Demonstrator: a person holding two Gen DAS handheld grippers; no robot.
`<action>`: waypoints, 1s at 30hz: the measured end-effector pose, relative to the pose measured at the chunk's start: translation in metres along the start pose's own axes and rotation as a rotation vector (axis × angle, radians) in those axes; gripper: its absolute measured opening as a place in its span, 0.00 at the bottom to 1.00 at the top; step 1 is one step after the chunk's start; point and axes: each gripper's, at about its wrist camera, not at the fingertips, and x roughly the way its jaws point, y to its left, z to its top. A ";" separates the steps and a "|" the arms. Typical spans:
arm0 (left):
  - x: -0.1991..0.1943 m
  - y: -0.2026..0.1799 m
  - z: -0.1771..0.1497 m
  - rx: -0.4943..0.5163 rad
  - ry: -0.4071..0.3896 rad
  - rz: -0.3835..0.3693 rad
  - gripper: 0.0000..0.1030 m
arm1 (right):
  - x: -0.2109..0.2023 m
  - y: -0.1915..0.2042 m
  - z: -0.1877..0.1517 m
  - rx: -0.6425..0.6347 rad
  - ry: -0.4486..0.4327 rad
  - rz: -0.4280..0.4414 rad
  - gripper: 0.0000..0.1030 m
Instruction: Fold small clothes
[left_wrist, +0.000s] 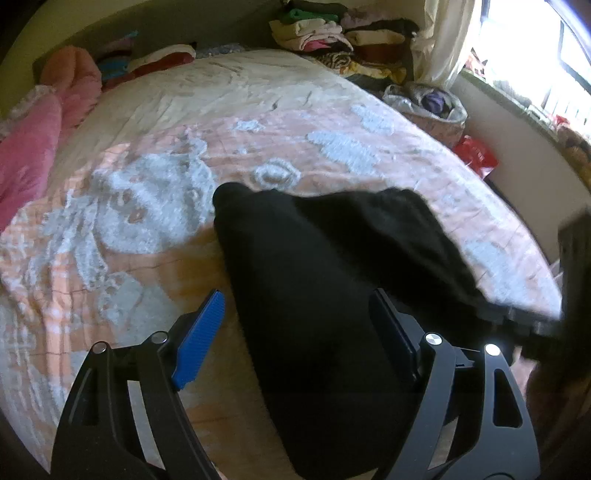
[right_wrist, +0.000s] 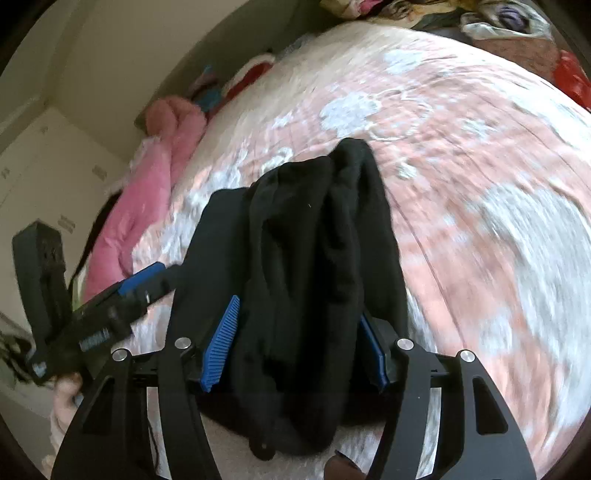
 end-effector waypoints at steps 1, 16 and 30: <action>0.001 0.000 -0.003 0.002 0.004 0.006 0.71 | 0.004 0.001 0.005 -0.008 0.008 -0.005 0.58; 0.006 0.003 -0.015 -0.010 0.014 0.004 0.75 | 0.031 0.043 0.036 -0.277 -0.027 -0.200 0.13; 0.006 -0.014 -0.025 0.009 0.026 -0.007 0.75 | 0.025 0.009 0.032 -0.209 -0.077 -0.300 0.19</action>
